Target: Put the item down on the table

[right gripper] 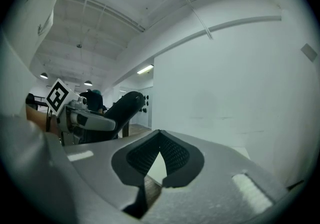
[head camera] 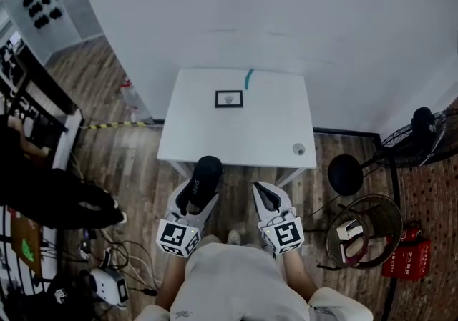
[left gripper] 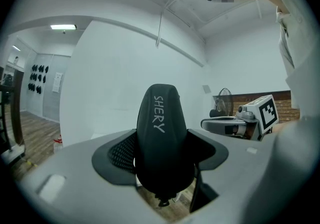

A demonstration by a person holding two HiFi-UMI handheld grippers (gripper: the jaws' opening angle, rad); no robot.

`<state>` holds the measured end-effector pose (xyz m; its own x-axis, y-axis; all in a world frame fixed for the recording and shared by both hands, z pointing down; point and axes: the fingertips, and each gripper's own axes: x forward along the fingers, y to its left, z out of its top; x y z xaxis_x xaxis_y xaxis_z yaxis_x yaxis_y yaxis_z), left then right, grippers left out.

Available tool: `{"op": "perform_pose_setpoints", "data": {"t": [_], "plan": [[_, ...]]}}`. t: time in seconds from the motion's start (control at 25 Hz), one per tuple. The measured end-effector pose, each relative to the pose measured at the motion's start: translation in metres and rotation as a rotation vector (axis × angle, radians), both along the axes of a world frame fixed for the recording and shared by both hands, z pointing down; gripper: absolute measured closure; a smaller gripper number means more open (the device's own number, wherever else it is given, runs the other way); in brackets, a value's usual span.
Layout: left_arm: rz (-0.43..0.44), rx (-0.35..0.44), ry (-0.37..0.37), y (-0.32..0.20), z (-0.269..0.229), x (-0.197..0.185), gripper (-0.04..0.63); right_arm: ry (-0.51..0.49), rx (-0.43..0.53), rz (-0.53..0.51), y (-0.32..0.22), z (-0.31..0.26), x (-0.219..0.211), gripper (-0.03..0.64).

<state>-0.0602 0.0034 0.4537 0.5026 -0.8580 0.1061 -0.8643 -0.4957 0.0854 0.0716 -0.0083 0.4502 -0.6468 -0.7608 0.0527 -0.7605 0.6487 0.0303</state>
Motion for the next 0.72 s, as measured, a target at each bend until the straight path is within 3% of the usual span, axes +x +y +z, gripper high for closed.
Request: {"op": "perform_pose_setpoints", "data": {"t": [0.72], "plan": [[-0.019,-0.014,-0.001,-0.074,0.002,-0.009,0.264,-0.001,-0.013,-0.021,-0.076,0.004,-0.01,0.612]]}}
